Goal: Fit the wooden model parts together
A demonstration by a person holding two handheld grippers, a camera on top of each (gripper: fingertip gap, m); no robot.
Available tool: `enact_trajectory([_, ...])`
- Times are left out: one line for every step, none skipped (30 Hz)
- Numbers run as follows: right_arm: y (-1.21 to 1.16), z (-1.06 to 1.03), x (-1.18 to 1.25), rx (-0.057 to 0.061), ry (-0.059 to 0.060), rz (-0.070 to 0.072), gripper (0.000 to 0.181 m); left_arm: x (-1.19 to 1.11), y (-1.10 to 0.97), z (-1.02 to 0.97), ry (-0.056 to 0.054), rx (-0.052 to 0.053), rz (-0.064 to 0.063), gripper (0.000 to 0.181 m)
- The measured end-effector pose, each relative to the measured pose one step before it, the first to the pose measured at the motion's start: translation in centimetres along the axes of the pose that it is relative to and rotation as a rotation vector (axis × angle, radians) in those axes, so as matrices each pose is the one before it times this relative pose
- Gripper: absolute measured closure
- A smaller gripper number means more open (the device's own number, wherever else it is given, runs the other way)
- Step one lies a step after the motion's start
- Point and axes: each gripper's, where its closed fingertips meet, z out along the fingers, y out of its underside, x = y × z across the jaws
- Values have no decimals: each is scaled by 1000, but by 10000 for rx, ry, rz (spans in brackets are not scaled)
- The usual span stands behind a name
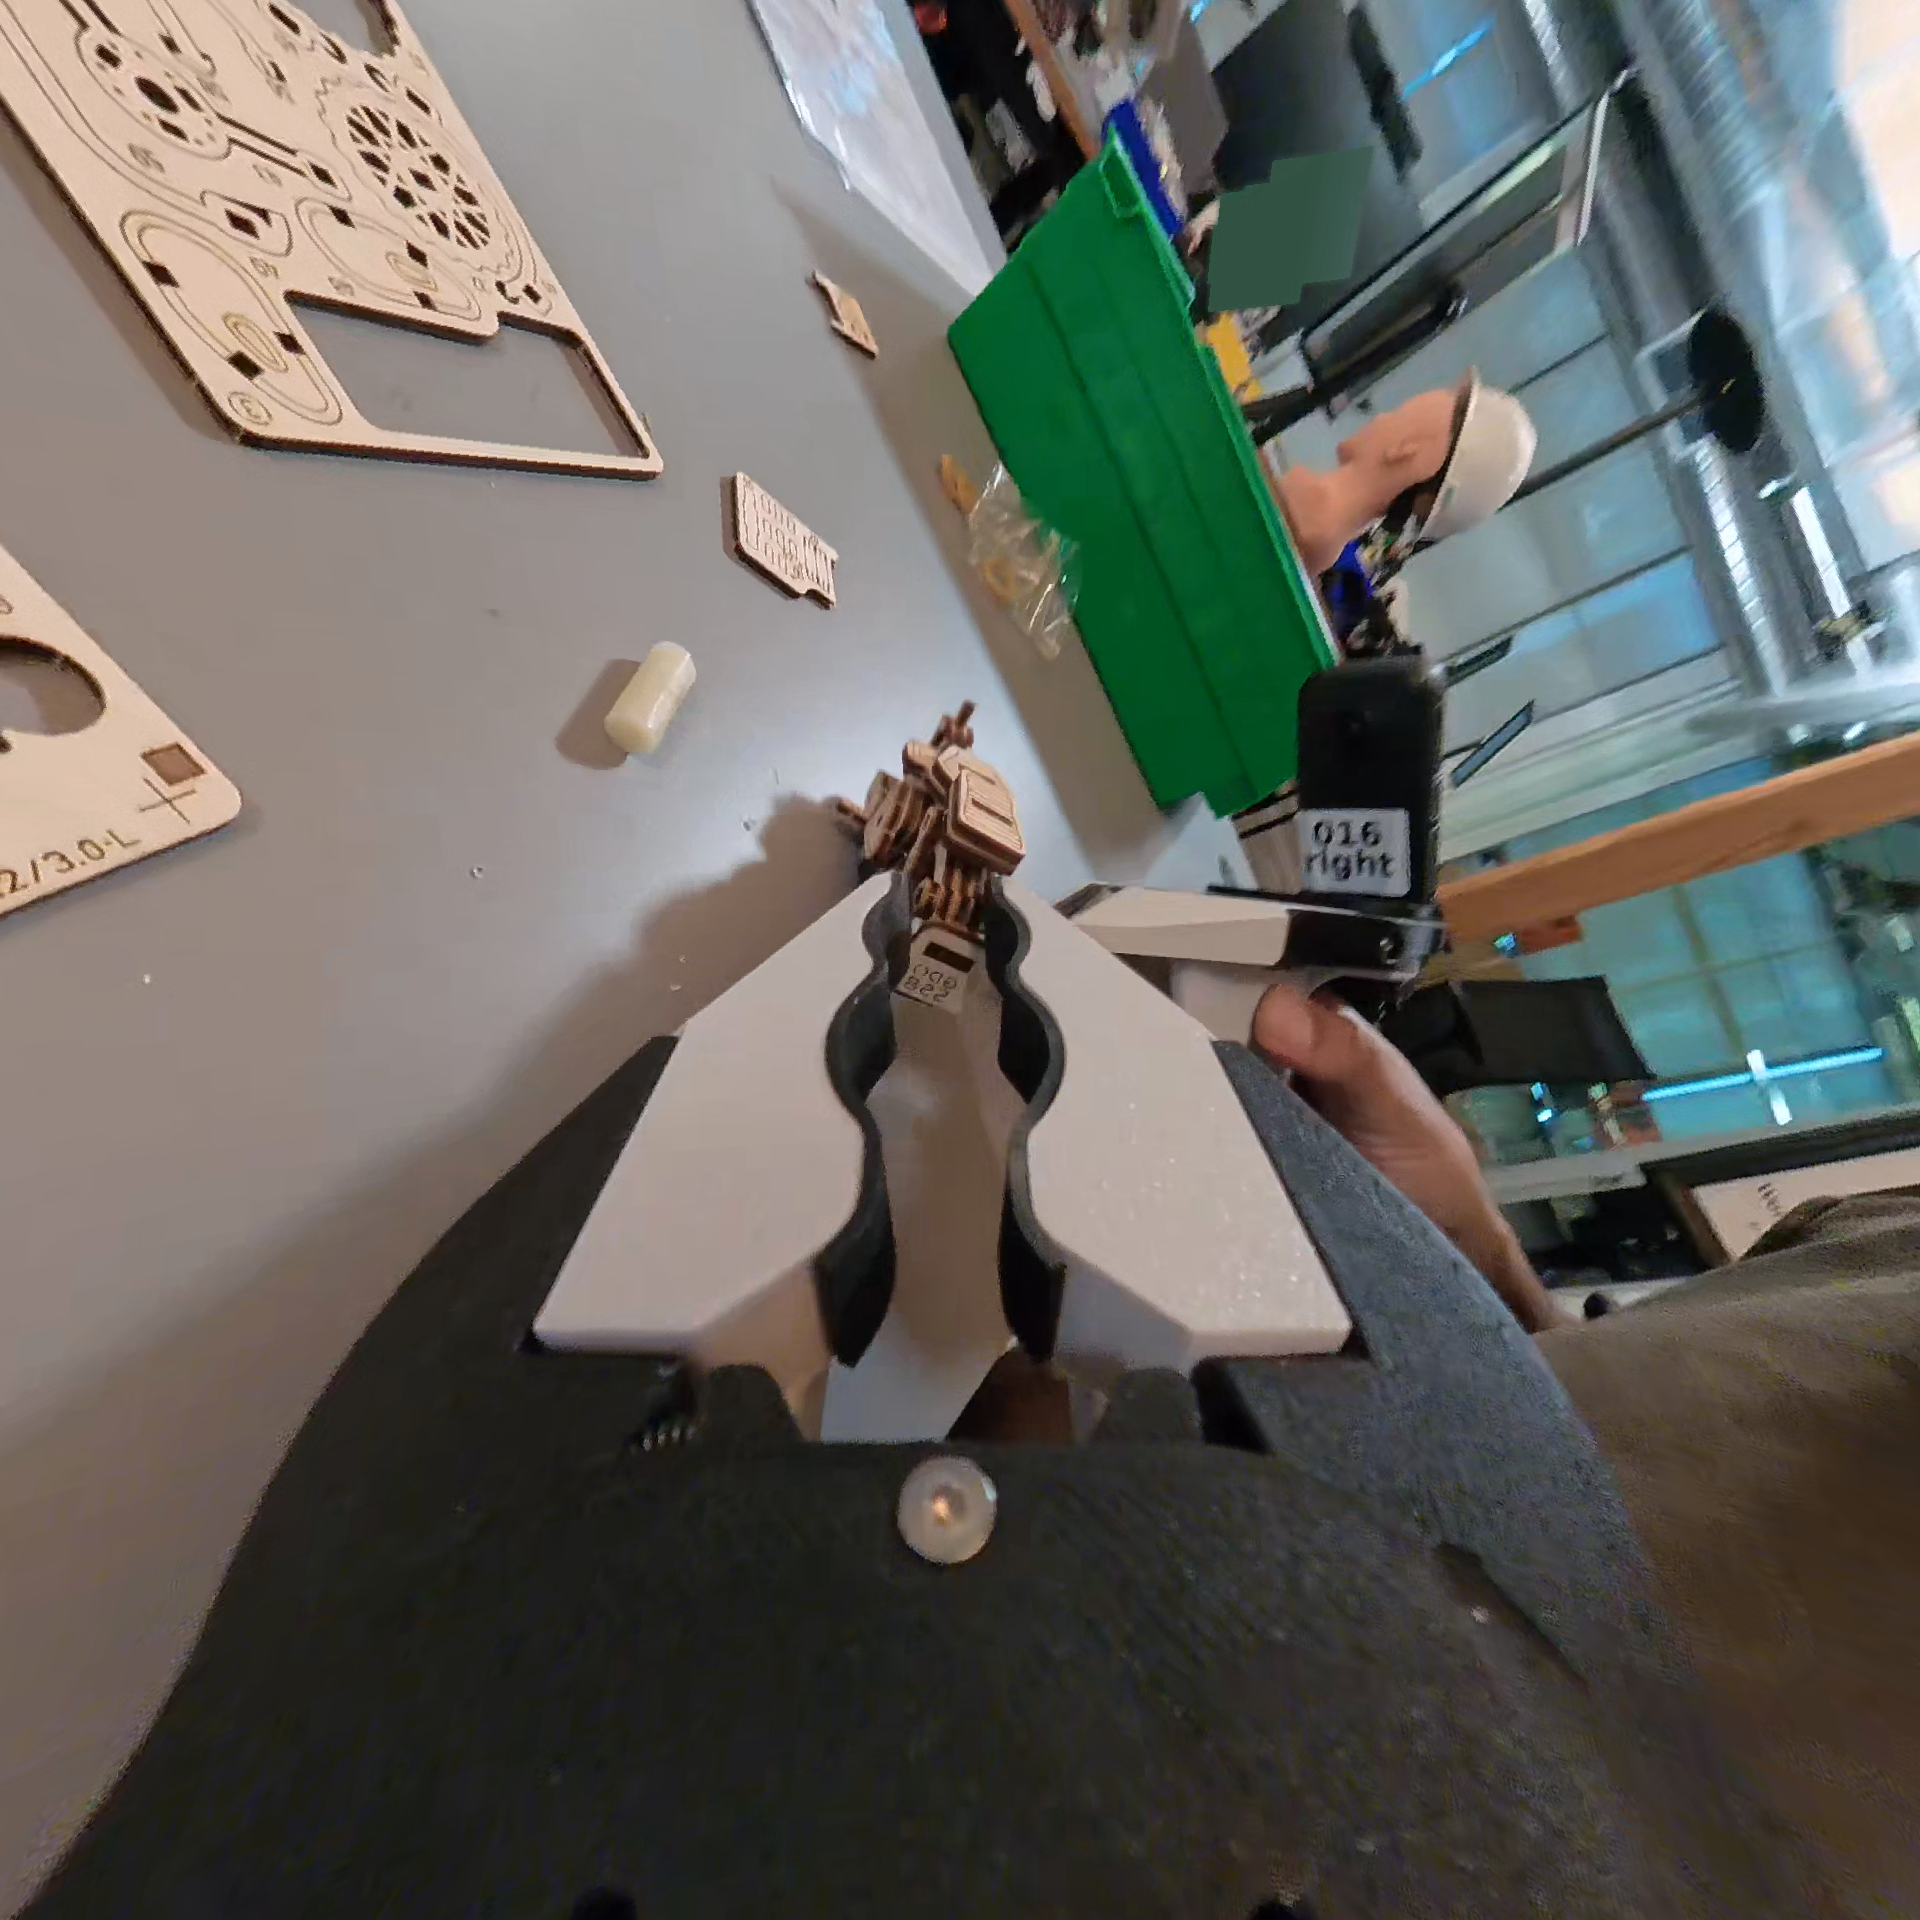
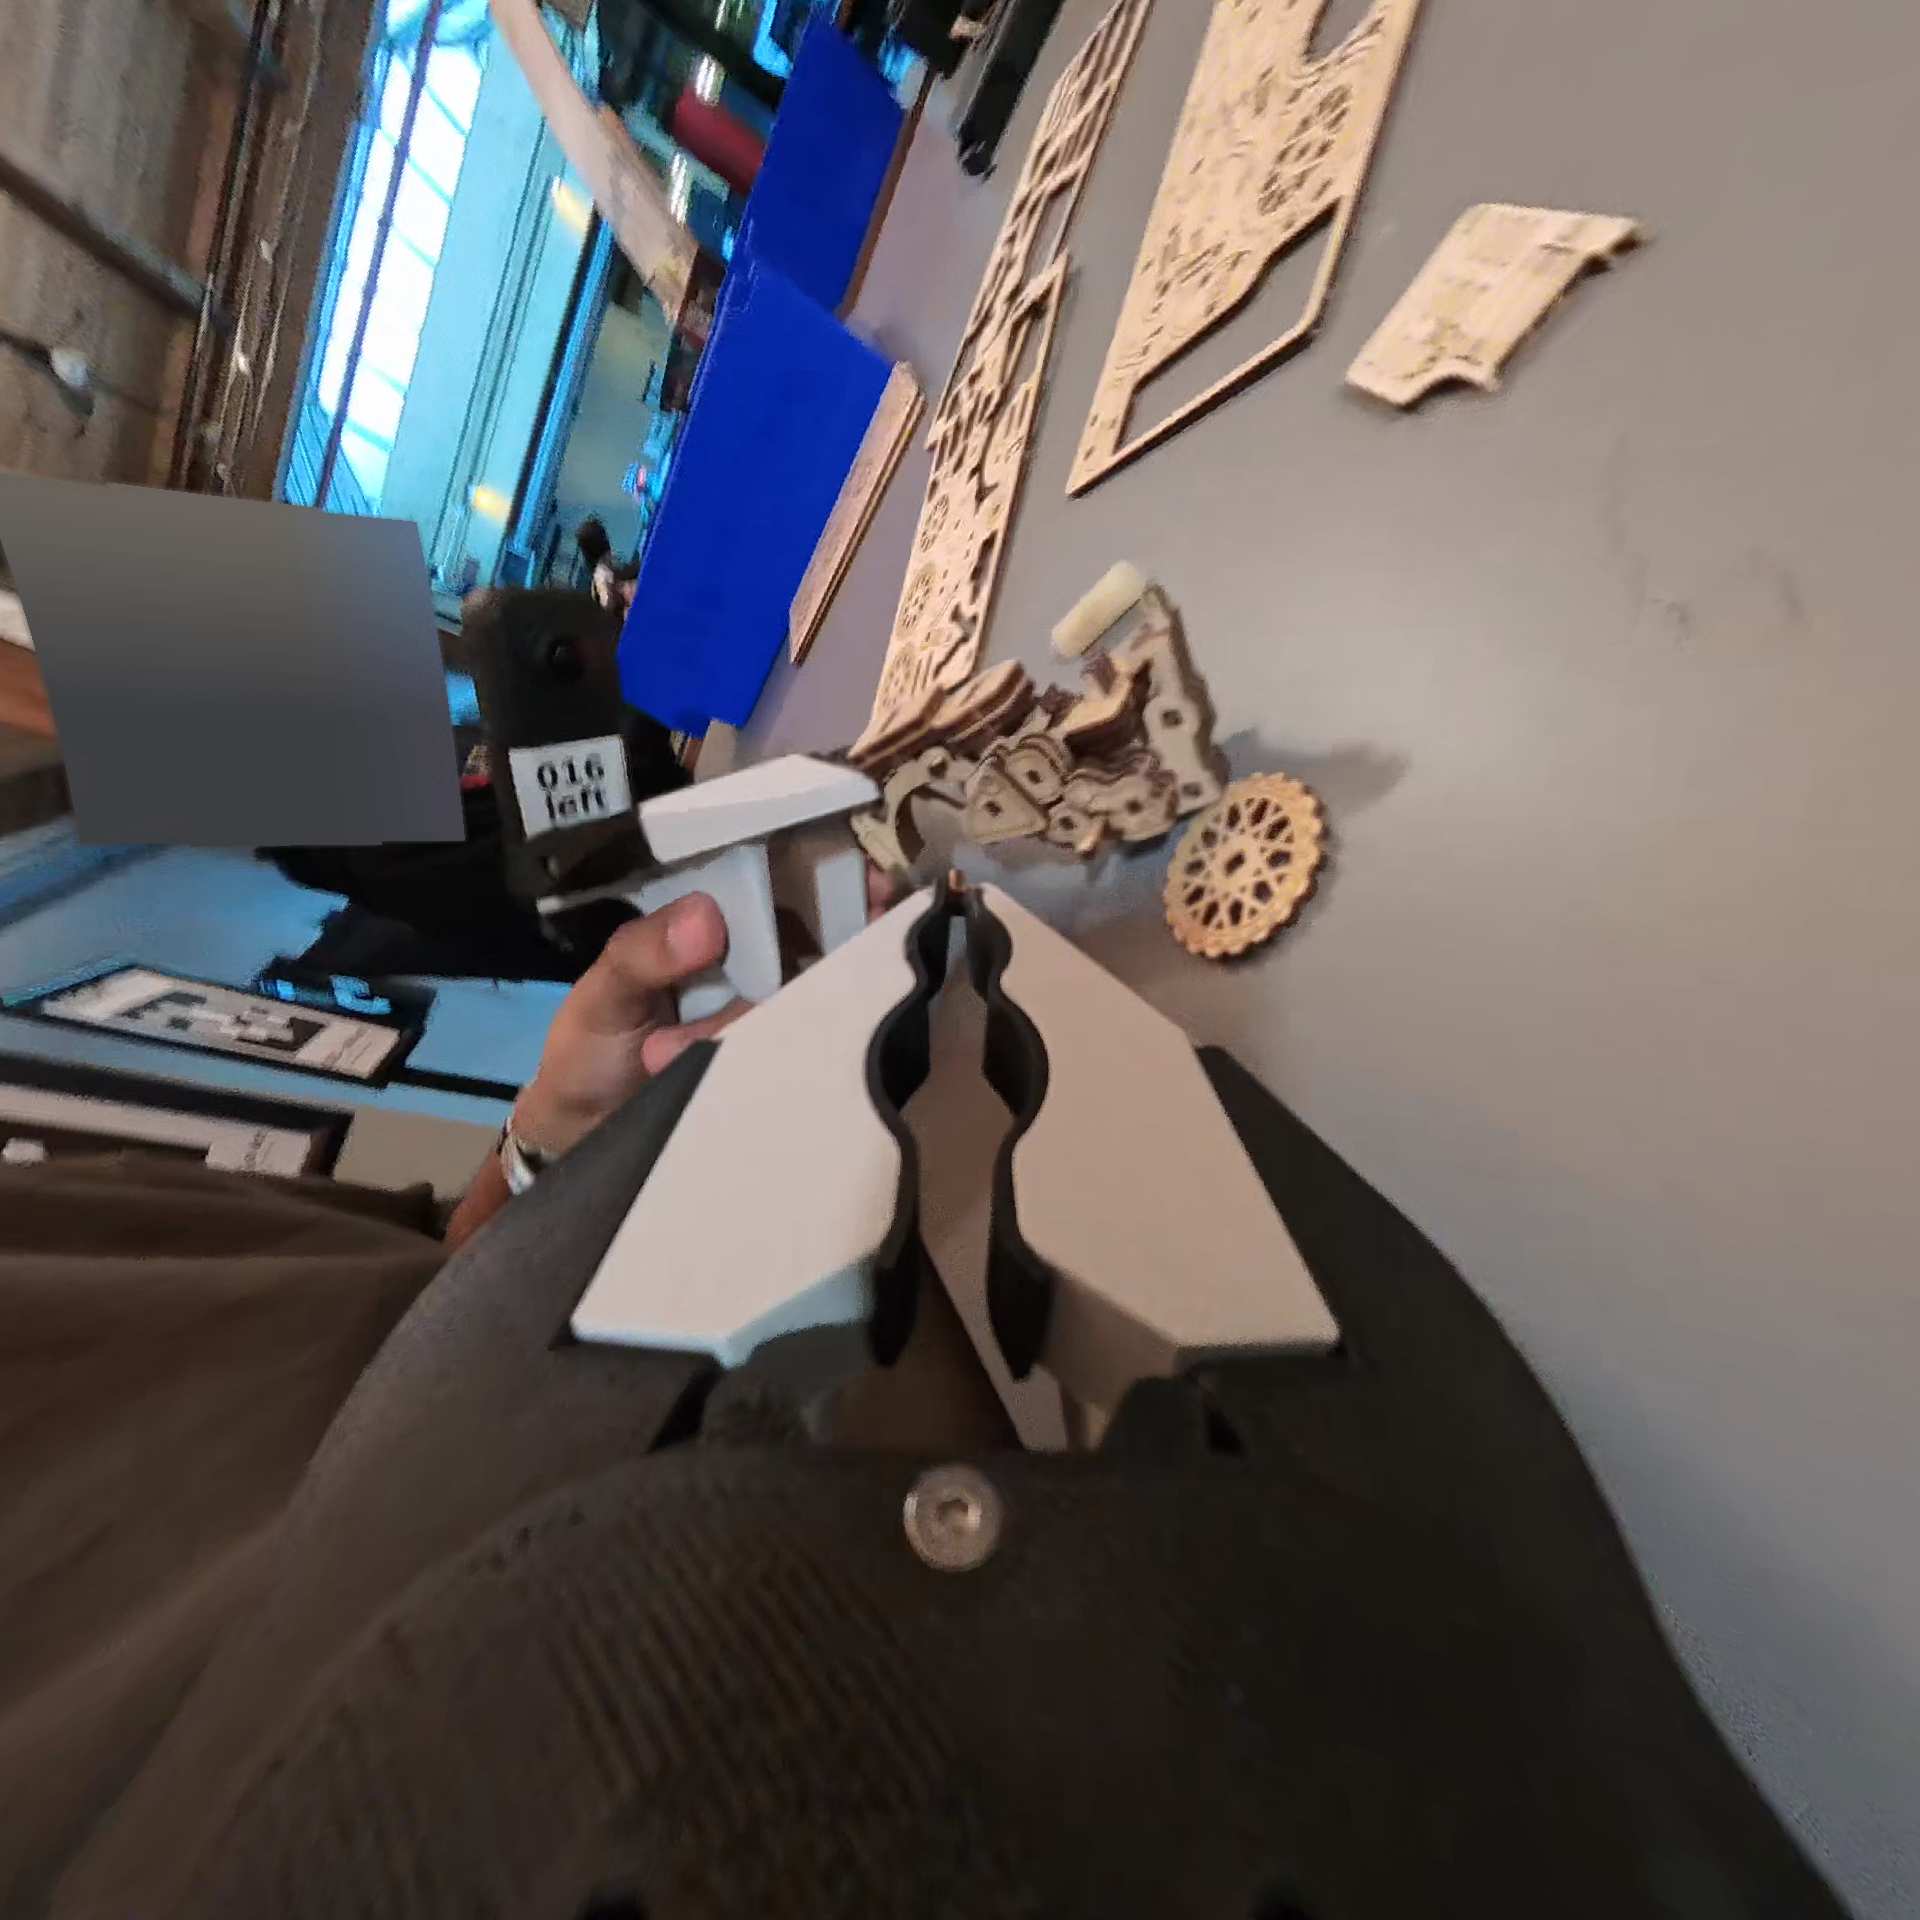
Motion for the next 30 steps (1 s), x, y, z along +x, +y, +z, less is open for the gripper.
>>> enact_trajectory([-169,78,119,300,55,284,181,59,-63,-4,124,139,-199,170])
enact_trajectory([-80,96,33,281,22,280,181,76,-258,-49,83,244,-95,170])
enact_trajectory([63,149,-23,217,-4,237,181,-3,-249,-70,8,249,-49,171])
enact_trajectory([178,201,-83,118,-31,169,181,-32,-84,-18,-17,97,-23,171])
enact_trajectory([317,268,-62,-7,-14,122,181,-50,9,0,-54,19,44,171])
enact_trajectory([289,277,-2,-3,14,127,181,-53,-76,-52,-71,88,60,170])
enact_trajectory([110,233,-24,105,-13,180,181,9,-67,-49,-9,89,18,171])
enact_trajectory([8,211,16,165,-3,228,181,37,-5,-20,40,36,-67,171])
enact_trajectory([-46,189,126,202,35,247,181,40,-56,-22,49,75,-129,171])
enact_trajectory([-52,166,140,222,26,257,181,50,-142,-45,49,131,-154,171])
enact_trajectory([-58,137,70,222,-25,302,181,44,-110,-24,57,126,-163,171])
enact_trajectory([7,133,-49,178,-107,315,181,36,-93,-36,32,123,-157,171])
enact_trajectory([-41,140,-152,166,-167,310,181,64,-78,-28,39,125,-114,171])
enact_trajectory([-101,155,-269,172,-237,283,181,78,-55,-20,59,105,-108,171])
enact_trajectory([-68,143,-228,122,-178,208,181,40,-16,-3,34,73,-98,171])
enact_trajectory([-28,129,-141,59,-106,138,181,61,-20,3,38,63,-65,171])
enact_trajectory([-48,55,-51,63,-41,65,181,90,-58,-10,61,87,-69,171])
enact_trajectory([-2,30,-3,28,5,-12,181,51,-72,-6,55,96,-93,171])
enact_trajectory([34,18,30,-11,36,-51,181,125,-7,2,110,49,-96,171])
enact_trajectory([-65,-6,-41,67,-22,-2,181,128,14,25,100,31,-85,171])
enact_trajectory([-153,-24,-101,105,-69,62,181,48,16,23,36,36,-62,171])
enact_trajectory([-105,16,-100,53,-81,91,181,172,9,26,106,39,-22,172])
enact_trajectory([-73,21,-125,45,-107,112,180,192,0,19,104,51,-18,172])
enact_trajectory([-57,4,-108,58,-91,99,180,80,-28,12,13,54,-10,171])
enact_trajectory([64,38,-47,-13,-31,36,180,106,-29,4,25,49,34,171])
enact_trajectory([106,37,-25,-39,1,-6,180,111,19,15,34,0,34,172])
enact_trajectory([-48,-8,-96,58,-40,9,180,83,4,7,10,0,32,172])
enact_trajectory([-107,-35,-102,62,-40,15,181,49,10,-4,-9,0,46,172])
enact_trajectory([-65,-23,-22,15,3,-9,181,92,-4,-6,14,18,56,172])
enact_trajectory([-85,-34,-3,30,12,-4,181,133,3,-7,43,16,41,172])
